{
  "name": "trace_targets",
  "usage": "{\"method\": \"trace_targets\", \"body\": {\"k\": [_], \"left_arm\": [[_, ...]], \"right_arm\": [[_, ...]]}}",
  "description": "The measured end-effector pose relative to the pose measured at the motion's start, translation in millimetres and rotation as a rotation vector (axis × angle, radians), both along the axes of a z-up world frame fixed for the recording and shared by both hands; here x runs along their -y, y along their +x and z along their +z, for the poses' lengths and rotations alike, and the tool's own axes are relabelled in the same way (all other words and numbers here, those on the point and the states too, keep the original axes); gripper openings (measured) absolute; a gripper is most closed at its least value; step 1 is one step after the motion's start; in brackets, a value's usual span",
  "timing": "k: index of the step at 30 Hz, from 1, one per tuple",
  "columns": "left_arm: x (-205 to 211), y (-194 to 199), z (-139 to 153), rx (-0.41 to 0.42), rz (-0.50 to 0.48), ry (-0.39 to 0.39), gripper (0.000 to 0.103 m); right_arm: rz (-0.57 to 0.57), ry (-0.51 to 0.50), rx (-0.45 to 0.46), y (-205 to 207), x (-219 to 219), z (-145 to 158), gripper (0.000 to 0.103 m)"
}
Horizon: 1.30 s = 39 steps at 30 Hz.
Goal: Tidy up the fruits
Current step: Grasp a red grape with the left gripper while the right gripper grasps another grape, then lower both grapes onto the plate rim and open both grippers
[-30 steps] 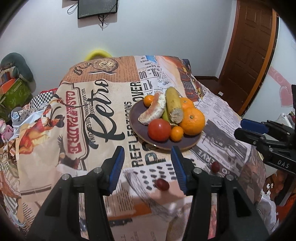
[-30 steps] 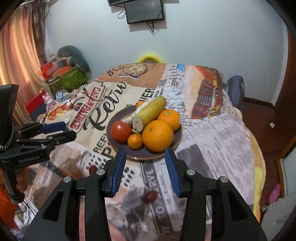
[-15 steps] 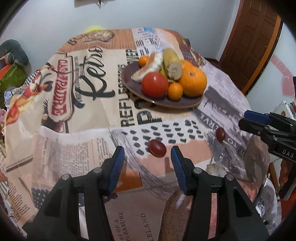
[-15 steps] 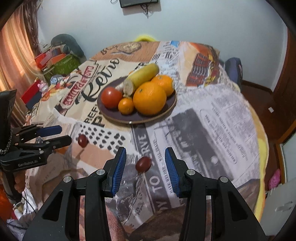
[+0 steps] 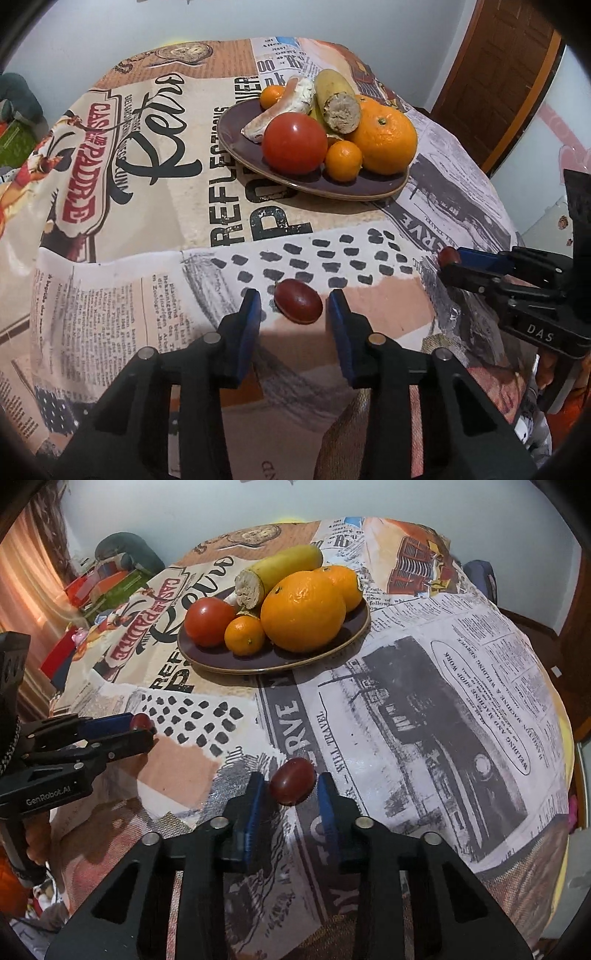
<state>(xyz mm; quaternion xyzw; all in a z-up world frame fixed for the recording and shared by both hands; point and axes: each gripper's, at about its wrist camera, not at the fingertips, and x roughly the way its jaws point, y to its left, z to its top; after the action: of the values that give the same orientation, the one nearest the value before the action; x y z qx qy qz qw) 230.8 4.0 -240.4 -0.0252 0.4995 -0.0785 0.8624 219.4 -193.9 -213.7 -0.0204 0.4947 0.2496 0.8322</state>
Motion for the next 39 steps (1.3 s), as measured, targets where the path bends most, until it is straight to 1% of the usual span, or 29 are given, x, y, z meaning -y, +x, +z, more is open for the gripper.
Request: {"method": "trace_targets", "body": {"k": [2, 5, 8, 12, 19, 26, 32, 39], "left_arm": [[1.2, 0.3, -0.5, 0.007, -0.003, 0.007, 0.026], [1.2, 0.7, -0.2, 0.011, 0.001, 0.006, 0.023], [2.6, -1.2, 1.4, 0.015, 0.003, 0.017, 0.023], [3.9, -5.0, 8.5, 0.026, -0.002, 0.013, 0.023], [2.4, -4.6, 31.9, 0.076, -0.001, 0.005, 0.023], [8.6, 6.5, 53.9, 0.142, -0.009, 0.004, 0.023], [15.3, 21.9, 55.9, 0.157, -0.02, 0.0, 0.023], [17.0, 43.7, 43.6, 0.137, -0.026, -0.009, 0.023]], "right_arm": [[0.0, 0.005, 0.001, 1.2, 0.6, -0.2, 0.022], [-0.001, 0.01, 0.01, 0.8, 1.1, 0.7, 0.021], [-0.004, 0.015, 0.016, 0.1, 1.7, 2.3, 0.021], [-0.009, 0.026, 0.038, -0.7, 2.8, 11.6, 0.021], [0.0, 0.044, 0.117, -0.7, -1.9, 38.4, 0.021], [0.01, 0.064, 0.165, 7.9, -12.3, 53.3, 0.021], [0.021, 0.082, 0.171, 18.5, -19.9, 52.7, 0.021], [0.037, 0.087, 0.149, 39.2, -29.4, 37.4, 0.021]]}}
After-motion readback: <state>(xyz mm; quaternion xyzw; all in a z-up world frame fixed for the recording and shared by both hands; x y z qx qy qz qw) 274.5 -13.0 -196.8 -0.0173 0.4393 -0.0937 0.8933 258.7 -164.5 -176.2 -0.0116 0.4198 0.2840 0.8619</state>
